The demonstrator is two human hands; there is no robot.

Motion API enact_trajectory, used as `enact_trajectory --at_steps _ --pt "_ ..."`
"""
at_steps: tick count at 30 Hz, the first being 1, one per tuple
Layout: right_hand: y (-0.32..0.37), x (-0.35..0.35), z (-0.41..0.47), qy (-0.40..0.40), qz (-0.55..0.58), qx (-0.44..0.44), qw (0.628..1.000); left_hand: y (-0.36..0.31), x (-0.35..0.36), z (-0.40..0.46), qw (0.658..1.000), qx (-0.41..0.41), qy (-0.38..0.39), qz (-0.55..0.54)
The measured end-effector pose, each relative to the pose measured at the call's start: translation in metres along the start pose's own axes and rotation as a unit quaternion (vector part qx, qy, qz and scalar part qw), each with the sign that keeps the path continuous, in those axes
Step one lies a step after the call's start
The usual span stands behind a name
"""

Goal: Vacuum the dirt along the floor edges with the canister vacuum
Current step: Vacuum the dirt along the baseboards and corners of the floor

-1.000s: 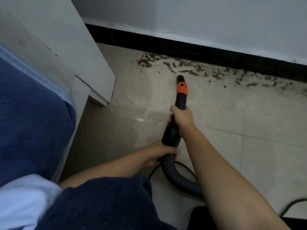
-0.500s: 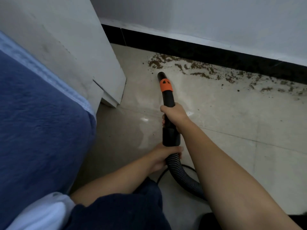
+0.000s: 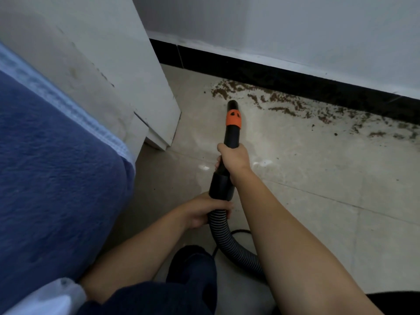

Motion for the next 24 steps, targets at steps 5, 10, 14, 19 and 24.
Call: enact_trajectory --at_steps 5,10,14,19,24 --pt "-0.002 -0.023 0.007 -0.064 0.03 0.004 0.998 -0.008 0.007 0.008 0.999 -0.004 0.033 0.04" --pt "0.003 -0.026 0.012 -0.069 0.019 0.0 0.997 -0.012 0.01 0.013 0.998 -0.007 0.049 0.038" --pt "0.006 -0.008 0.013 -0.025 -0.039 -0.016 0.999 -0.005 0.011 0.011 1.0 -0.001 0.024 0.003" --pt "0.008 0.013 0.011 0.028 -0.091 -0.03 0.995 -0.003 0.007 0.008 0.999 0.002 0.02 -0.05" --pt "0.016 0.027 0.014 0.052 -0.083 -0.02 0.995 -0.013 -0.003 0.006 0.999 0.007 0.004 -0.05"
Point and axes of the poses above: each hand's wrist, its own z-axis towards the middle knuckle, its own x-axis out of the palm, y = z × x, the point moved 5 cm from there along z, towards the middle knuckle, and after that the axes turned 6 degrees about -y, right-handed, at the moved point
